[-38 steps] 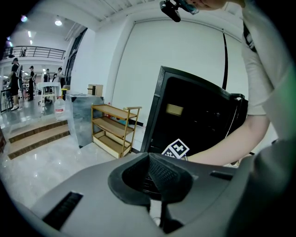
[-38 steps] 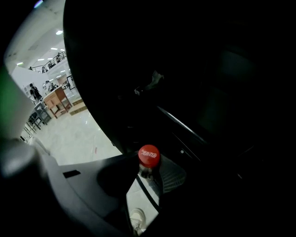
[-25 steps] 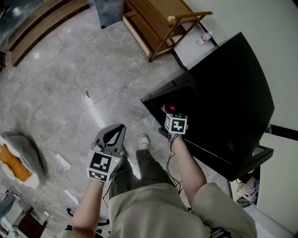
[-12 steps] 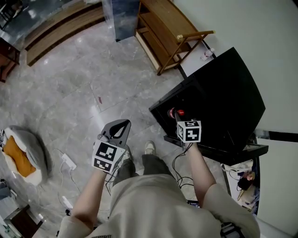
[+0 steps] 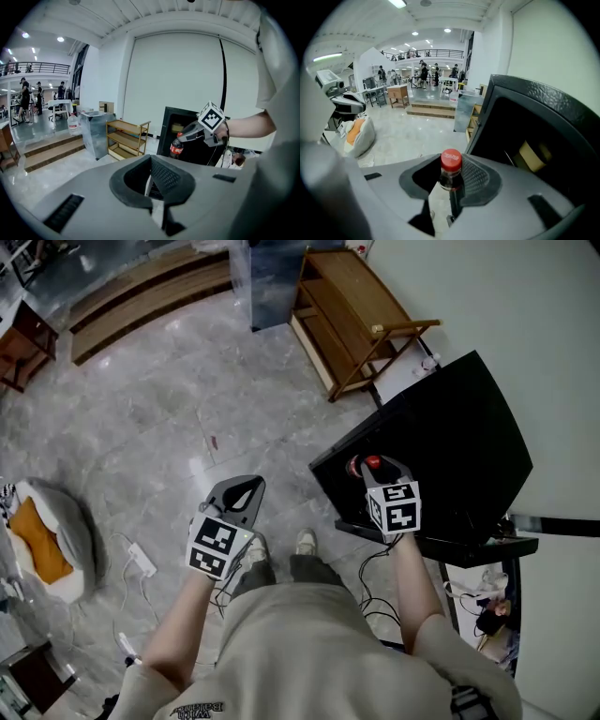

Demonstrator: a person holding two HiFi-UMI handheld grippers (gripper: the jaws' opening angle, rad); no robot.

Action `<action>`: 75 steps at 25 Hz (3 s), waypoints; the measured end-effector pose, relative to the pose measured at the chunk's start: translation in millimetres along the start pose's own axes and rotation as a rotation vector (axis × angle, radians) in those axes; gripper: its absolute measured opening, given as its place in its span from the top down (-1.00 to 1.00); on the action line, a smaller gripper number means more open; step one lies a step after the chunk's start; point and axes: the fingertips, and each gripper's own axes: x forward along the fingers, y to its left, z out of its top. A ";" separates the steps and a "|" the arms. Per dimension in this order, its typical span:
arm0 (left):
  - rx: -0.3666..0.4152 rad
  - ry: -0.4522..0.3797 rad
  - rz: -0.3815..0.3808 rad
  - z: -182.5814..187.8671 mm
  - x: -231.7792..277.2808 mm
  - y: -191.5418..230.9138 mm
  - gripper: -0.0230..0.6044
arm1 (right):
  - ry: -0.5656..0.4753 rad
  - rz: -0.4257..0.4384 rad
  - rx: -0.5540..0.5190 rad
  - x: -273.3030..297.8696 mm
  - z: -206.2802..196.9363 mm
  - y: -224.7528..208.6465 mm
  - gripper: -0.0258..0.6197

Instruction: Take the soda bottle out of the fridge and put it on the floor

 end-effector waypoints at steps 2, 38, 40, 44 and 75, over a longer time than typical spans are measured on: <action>-0.006 0.003 0.013 -3.5 -3.8 5.4 0.91 | 0.001 0.019 -0.032 3.2 6.1 8.8 0.56; -0.220 0.156 0.390 -216.6 -60.8 169.1 0.91 | 0.143 0.604 -0.554 198.1 9.5 357.2 0.56; -0.244 0.162 0.393 -239.4 -54.4 175.7 0.91 | 0.163 0.616 -0.545 216.5 -5.7 366.6 0.56; -0.278 0.197 0.374 -287.4 -37.3 183.7 0.91 | 0.221 0.604 -0.529 258.2 -37.6 378.3 0.56; -0.581 0.387 0.266 -653.5 135.7 214.0 0.91 | 0.426 0.581 -0.404 524.3 -304.7 482.0 0.55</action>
